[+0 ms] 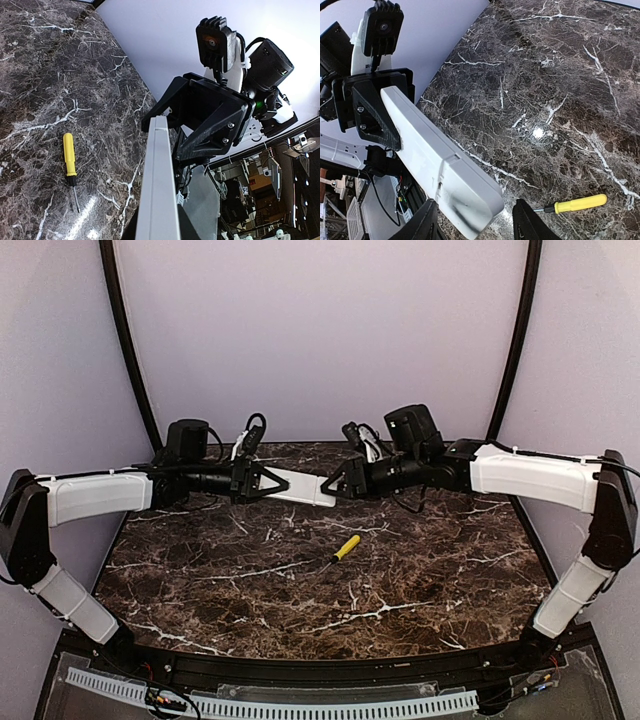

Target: Unload the batteries from the remote control

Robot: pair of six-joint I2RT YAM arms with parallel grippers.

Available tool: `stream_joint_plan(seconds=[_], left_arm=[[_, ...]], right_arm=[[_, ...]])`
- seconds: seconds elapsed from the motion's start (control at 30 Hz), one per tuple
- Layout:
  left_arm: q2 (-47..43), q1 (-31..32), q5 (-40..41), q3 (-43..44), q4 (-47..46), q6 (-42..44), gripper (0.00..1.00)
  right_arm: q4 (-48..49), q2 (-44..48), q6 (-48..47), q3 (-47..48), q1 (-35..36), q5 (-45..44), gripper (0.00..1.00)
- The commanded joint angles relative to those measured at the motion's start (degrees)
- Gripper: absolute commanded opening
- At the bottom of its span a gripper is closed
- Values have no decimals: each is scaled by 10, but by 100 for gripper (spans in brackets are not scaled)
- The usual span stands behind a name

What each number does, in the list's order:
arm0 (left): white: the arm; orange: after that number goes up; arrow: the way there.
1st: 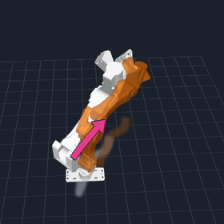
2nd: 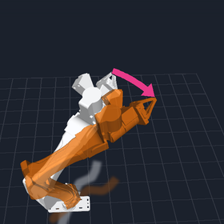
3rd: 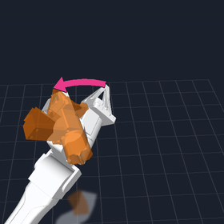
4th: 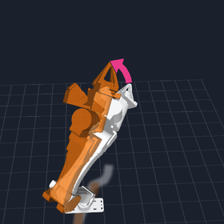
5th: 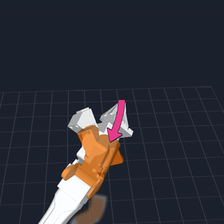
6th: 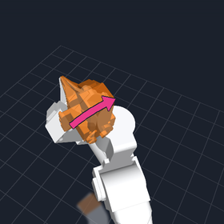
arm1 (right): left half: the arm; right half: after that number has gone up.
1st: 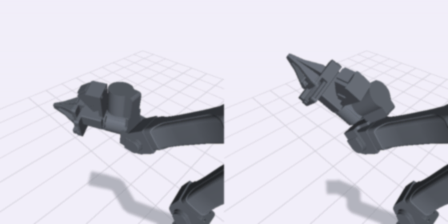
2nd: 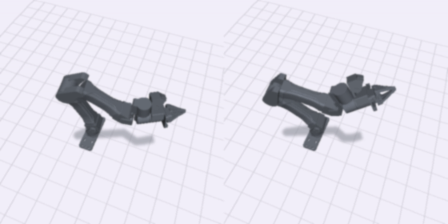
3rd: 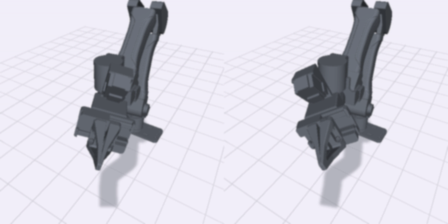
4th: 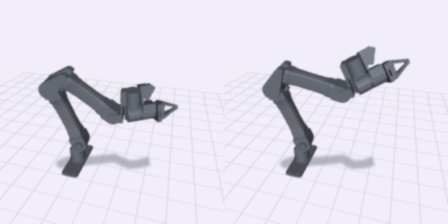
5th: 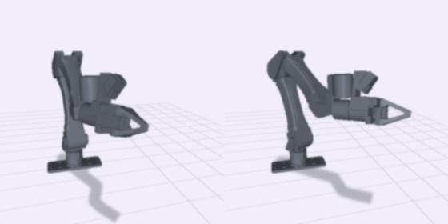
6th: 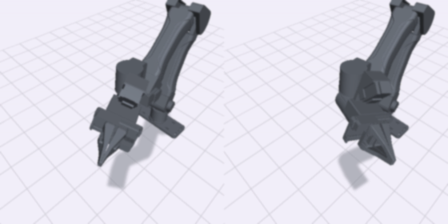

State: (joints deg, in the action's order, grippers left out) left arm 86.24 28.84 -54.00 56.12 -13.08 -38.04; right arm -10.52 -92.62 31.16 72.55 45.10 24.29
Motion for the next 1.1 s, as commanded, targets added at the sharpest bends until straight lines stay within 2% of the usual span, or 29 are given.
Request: stream_joint_plan(seconds=[0.0,0.4,0.77,0.93,1.07], left_arm=[[-10,1,-3,16,2,13,0],[-16,1,17,21,33,36,0],[-22,4,55,32,83,73,0],[-24,7,66,37,101,85,0],[-22,7,52,35,87,75,0]], right_arm=[[0,-16,3,23,6,-7,47],[-32,-29,-5,45,15,-34,27],[-66,-47,-9,76,26,-55,22],[-66,-45,-10,76,27,-55,10],[-64,-40,-15,68,27,-55,4]])
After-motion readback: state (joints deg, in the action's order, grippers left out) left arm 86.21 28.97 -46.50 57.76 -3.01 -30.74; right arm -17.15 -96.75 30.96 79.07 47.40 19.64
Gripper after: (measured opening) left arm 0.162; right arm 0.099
